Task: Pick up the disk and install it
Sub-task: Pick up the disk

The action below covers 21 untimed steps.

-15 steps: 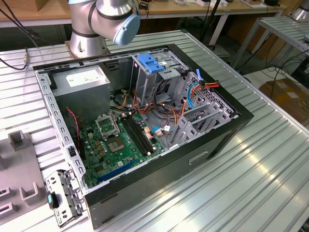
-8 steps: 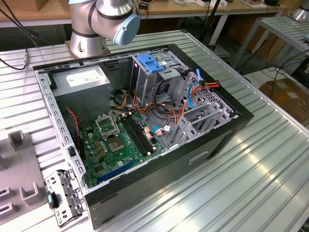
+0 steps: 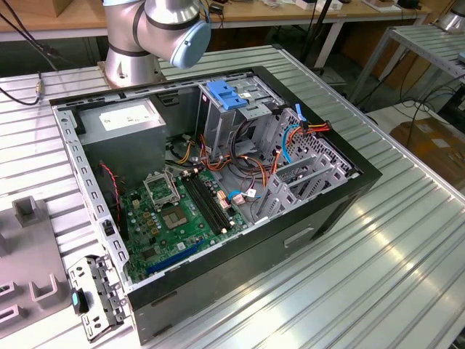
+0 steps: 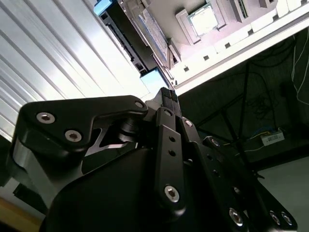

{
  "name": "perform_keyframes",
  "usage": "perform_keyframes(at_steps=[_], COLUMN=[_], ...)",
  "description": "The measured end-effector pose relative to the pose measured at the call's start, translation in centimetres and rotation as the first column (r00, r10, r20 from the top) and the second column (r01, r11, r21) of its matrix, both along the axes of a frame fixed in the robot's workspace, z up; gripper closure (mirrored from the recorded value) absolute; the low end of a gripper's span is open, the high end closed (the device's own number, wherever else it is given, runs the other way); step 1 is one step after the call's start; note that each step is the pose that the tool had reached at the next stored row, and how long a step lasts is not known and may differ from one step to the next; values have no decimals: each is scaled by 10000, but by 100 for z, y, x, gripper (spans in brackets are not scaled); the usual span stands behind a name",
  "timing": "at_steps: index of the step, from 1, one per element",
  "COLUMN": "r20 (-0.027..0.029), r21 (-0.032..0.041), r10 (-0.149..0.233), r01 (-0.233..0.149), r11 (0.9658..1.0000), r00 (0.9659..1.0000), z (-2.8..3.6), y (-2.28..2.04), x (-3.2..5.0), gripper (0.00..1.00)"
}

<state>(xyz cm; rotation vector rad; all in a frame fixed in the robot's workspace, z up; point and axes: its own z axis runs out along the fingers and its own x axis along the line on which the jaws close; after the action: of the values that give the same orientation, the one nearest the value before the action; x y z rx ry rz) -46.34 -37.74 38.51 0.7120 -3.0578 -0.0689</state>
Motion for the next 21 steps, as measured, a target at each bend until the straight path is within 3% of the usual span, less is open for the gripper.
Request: perform_keyframes(at_steps=[4,7,12,18,19,21], r20=[1,1,0,0,0,0], r21=[0,0,0,0,0,0], r10=[72,502,1467,2486,2645,3064], r01=[-72,-502,-1467,-2486,-2645,-3064], r11=[10000,9987,9892,9686,9644,9519], r00=[10000,9987,9892,9686,9644,9519], z=[0,-1,0,0,0,0], y=[0,0,0,0,0,0], x=[0,0,0,0,0,0], gripper=[89,89,89,89,89,89])
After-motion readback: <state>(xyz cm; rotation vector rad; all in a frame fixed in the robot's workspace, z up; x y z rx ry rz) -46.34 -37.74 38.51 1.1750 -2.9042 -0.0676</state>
